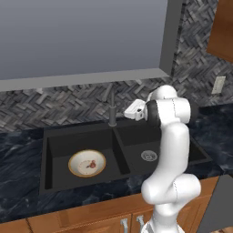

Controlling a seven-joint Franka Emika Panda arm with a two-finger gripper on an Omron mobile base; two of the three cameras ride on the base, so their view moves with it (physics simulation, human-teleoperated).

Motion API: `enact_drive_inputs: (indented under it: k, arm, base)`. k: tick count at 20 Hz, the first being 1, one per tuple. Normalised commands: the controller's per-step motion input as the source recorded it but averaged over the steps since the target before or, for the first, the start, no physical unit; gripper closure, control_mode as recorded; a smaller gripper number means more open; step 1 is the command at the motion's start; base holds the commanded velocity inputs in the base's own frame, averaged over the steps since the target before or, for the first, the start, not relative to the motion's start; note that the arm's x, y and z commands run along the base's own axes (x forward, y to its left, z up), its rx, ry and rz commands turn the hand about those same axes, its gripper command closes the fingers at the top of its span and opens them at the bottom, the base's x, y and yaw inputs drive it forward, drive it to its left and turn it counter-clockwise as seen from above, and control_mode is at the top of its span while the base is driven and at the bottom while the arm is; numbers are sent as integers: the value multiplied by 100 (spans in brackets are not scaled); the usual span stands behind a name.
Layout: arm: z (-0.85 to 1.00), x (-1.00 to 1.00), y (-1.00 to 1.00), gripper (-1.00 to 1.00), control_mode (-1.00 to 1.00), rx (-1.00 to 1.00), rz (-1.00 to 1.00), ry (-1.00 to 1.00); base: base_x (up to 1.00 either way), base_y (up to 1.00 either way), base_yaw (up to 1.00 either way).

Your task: Pick the mushroom from the cabinet and place it in the bowl. Then pick the bowl and place it in the sink. Then turn on the sink facuet.

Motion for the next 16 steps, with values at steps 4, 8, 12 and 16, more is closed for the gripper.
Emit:
enact_drive_inputs:
  k: [4, 8, 12, 16]
  arm:
    - [-14, 53, 0, -100, -100, 0, 0, 0]
    - [-13, 62, 0, -100, -100, 0, 0, 1]
    - [-27, 63, 0, -100, -100, 0, -1, 4]
    - [-26, 49, 0, -100, -100, 0, 0, 7]
  base:
    - [0, 0, 0]
    - [0, 0, 0]
    - [0, 0, 0]
    - [0, 0, 0]
